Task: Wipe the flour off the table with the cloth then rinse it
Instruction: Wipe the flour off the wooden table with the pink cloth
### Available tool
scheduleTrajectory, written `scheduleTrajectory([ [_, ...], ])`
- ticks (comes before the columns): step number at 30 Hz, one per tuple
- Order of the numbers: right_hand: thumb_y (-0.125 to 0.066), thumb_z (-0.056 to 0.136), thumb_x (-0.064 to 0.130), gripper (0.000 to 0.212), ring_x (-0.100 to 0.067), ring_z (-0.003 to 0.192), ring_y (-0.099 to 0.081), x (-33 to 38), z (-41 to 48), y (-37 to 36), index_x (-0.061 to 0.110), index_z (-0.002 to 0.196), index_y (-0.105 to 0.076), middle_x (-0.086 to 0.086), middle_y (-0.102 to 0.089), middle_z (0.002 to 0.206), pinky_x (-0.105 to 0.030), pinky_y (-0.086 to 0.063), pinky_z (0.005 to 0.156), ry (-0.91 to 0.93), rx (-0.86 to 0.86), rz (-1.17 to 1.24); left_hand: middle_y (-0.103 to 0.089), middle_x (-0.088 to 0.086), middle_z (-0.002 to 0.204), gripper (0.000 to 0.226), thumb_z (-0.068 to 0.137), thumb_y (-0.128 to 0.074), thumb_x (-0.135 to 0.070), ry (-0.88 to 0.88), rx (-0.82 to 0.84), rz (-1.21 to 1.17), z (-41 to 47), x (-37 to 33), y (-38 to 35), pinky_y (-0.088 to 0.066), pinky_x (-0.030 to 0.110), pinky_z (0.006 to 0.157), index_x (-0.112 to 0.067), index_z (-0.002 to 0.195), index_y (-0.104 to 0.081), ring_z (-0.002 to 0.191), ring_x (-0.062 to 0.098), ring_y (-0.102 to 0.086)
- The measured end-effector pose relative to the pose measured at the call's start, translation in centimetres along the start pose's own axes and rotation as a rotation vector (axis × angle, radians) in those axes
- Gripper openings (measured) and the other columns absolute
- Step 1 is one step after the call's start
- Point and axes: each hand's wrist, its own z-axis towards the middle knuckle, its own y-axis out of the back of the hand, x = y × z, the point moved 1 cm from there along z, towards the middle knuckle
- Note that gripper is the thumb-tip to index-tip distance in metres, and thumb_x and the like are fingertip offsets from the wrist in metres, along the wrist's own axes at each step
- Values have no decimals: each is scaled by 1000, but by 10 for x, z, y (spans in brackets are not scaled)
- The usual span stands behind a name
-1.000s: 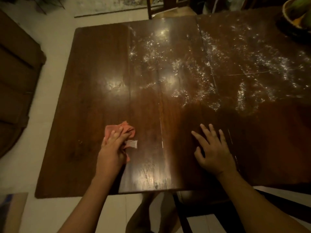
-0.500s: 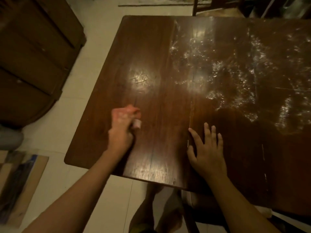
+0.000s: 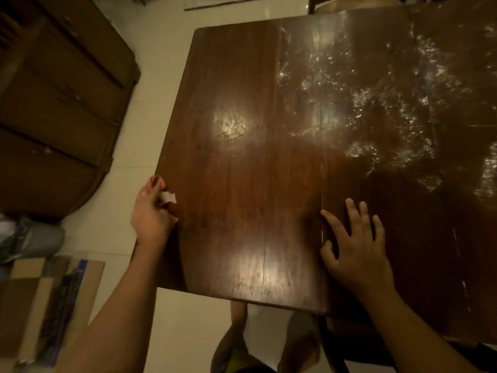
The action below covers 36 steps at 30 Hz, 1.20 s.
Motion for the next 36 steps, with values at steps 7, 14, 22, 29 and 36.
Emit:
scheduleTrajectory([
  [7,-38,86,46,69,-38,153,-14,2,1,-3,30,153,-37,-17,-20,165,-60,-15,121,11,-14,-17,-37,-6,155,76,82,-50,12,-641,323,198,26,-42,-40,-39,47,112,-32,143,-48,143,20,-33],
  [14,-36,89,44,67,-35,153,-15,5,-1,-4,31,154,-35,-12,-20,166,-59,-17,121,-3,-14,-37,-47,-2,147,71,82,-42,6,-326,150,185,63,-80,-60,-39,59,106,-33,142,-49,137,30,-39],
  [22,-42,89,41,63,-26,155,-13,6,-1,-1,38,152,-38,-5,-22,166,-53,-16,123,-41,0,44,-55,-12,137,59,87,-53,6,-596,375,-53,64,-89,-62,-45,46,107,-33,131,-60,127,25,-54],
  [29,-43,88,41,66,-13,154,-16,6,-3,1,34,153,-36,9,-25,164,-51,-16,123,-212,-50,109,-33,-5,156,62,85,-47,0,-1027,551,2,2,-143,-112,-26,56,115,-28,140,-51,148,21,-22],
  [36,-38,88,43,67,-14,154,-12,4,-3,2,40,154,-30,9,-22,165,-53,-16,122,-398,-63,114,-42,3,153,42,102,-34,-31,-1666,997,-45,8,-188,-137,-12,44,122,-21,137,-56,146,24,-31],
])
